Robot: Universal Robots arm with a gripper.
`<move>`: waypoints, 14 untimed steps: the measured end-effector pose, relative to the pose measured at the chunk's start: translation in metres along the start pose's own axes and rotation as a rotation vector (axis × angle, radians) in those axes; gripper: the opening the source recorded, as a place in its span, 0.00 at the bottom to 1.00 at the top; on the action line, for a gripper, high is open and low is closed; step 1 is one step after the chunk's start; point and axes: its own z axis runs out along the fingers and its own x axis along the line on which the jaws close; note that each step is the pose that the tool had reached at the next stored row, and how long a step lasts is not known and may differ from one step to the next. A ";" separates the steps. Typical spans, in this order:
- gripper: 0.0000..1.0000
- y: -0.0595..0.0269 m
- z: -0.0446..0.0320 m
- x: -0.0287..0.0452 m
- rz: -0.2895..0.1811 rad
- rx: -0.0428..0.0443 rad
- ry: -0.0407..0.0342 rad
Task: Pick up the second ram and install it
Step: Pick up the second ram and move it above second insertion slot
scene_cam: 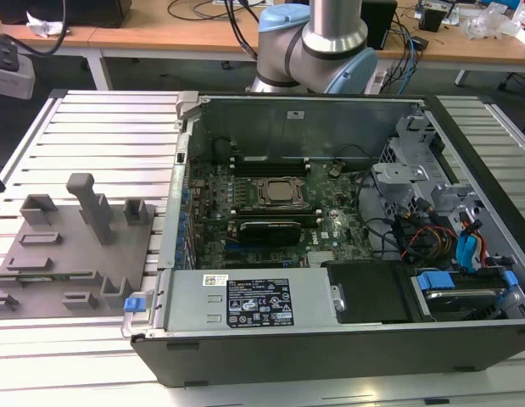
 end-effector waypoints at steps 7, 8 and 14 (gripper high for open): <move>0.30 -0.0003 0.0074 0.0002 -0.002 0.0000 0.0000; 0.30 -0.0004 0.0080 0.0002 -0.002 -0.0001 0.0001; 0.30 -0.0006 0.0128 0.0003 -0.003 -0.0001 0.0001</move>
